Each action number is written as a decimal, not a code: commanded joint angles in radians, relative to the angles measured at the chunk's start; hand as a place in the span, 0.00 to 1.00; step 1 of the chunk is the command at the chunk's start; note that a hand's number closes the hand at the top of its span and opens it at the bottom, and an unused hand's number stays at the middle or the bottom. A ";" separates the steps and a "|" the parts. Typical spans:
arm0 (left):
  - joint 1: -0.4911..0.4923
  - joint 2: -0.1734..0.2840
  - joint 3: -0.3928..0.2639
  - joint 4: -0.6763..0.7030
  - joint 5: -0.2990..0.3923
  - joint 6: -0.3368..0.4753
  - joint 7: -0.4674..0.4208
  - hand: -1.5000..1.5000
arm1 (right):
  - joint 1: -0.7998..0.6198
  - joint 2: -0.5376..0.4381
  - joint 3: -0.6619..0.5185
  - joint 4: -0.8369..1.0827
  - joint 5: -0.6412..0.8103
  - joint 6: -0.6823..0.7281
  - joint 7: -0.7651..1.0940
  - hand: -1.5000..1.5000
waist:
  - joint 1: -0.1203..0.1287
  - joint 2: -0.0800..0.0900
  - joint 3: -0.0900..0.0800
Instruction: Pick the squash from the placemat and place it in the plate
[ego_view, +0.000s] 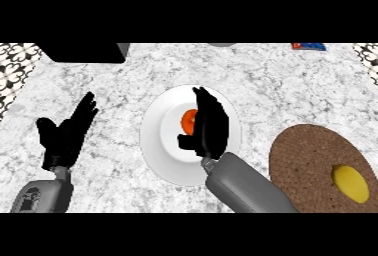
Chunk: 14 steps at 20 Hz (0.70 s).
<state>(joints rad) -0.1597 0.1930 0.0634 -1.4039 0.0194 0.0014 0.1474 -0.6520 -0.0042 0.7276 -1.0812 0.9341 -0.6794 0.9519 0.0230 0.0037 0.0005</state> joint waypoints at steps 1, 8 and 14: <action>-0.027 -0.016 -0.004 0.031 -0.018 0.023 0.002 0.50 | -0.045 0.004 0.020 -0.082 0.030 -0.132 -0.044 0.00 | -0.015 -0.003 0.000; -0.030 0.014 0.022 0.046 0.000 -0.007 -0.007 0.50 | -0.020 0.004 0.039 -0.271 -0.062 -0.292 -0.027 0.00 | -0.011 -0.003 0.000; -0.053 0.046 0.046 0.002 0.016 -0.014 0.057 0.50 | 0.090 0.004 -0.013 -0.424 -0.326 -0.296 -0.135 0.00 | -0.016 0.001 0.001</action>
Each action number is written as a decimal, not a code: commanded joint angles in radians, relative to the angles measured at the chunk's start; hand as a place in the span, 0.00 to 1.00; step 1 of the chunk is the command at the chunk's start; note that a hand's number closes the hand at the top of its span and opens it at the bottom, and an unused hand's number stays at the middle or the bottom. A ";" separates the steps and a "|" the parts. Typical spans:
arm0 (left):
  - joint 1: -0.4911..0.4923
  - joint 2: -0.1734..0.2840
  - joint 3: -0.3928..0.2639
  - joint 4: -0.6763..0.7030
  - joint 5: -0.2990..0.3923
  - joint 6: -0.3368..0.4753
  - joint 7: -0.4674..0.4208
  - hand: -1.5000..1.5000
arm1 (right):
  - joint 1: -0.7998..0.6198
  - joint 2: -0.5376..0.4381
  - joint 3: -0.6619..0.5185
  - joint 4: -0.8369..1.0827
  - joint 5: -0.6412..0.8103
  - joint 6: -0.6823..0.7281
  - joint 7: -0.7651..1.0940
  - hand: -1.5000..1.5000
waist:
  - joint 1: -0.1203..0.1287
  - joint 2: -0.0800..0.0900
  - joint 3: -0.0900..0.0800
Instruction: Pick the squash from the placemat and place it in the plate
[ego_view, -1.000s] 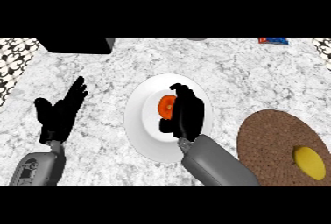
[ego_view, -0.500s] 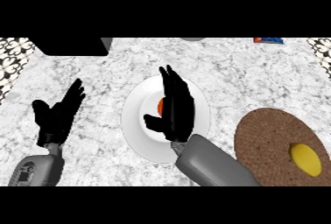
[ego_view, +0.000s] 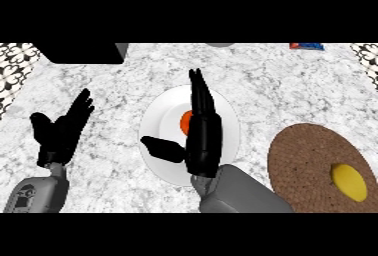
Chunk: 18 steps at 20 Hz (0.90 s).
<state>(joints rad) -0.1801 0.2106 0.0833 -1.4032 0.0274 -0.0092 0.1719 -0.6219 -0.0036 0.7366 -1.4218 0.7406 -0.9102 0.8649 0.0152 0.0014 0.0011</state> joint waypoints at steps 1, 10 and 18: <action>0.041 0.002 0.008 -0.012 0.010 -0.015 -0.021 0.50 | 0.105 0.003 -0.009 -0.131 -0.134 -0.044 -0.041 0.00 | -0.011 -0.001 0.000; 0.000 -0.029 0.005 0.039 -0.043 0.022 -0.036 0.50 | 0.283 -0.007 -0.055 -0.139 -0.275 -0.003 -0.418 0.00 | -0.015 -0.001 -0.001; 0.080 -0.037 -0.018 -0.108 -0.048 0.010 0.052 0.50 | 0.423 -0.128 -0.159 -0.257 -0.389 0.112 -0.571 0.00 | -0.013 -0.002 -0.001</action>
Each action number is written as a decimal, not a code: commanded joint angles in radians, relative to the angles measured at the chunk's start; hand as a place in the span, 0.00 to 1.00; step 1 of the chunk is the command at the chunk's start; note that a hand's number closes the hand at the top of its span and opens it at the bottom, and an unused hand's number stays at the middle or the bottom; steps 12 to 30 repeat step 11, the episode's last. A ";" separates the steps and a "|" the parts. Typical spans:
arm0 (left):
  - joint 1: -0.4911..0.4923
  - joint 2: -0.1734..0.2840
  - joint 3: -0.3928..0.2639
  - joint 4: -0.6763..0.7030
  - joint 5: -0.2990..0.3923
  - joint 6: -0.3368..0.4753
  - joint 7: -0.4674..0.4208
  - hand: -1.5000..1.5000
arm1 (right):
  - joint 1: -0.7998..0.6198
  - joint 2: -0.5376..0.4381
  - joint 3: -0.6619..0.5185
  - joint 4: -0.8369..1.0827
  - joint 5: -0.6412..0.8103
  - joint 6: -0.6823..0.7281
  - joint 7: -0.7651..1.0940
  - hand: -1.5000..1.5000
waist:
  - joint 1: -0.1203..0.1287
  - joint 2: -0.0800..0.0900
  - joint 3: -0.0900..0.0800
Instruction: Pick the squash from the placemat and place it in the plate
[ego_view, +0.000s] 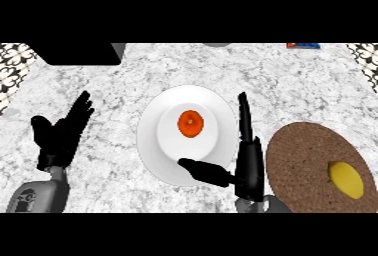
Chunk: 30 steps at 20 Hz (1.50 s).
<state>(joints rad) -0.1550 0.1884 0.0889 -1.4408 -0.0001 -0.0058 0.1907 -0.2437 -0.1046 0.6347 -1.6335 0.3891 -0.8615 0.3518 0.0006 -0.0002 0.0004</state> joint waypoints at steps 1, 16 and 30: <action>0.001 0.035 0.046 0.013 0.042 -0.057 -0.015 0.50 | 0.054 -0.029 -0.051 -0.086 0.053 0.064 0.022 0.00 | -0.002 -0.001 -0.001; 0.023 -0.014 0.013 0.017 -0.020 -0.021 -0.039 0.50 | 0.177 -0.048 -0.150 -0.127 0.017 0.202 -0.025 0.00 | -0.002 0.000 0.000; 0.023 -0.014 0.013 0.017 -0.020 -0.021 -0.039 0.50 | 0.177 -0.048 -0.150 -0.127 0.017 0.202 -0.025 0.00 | -0.002 0.000 0.000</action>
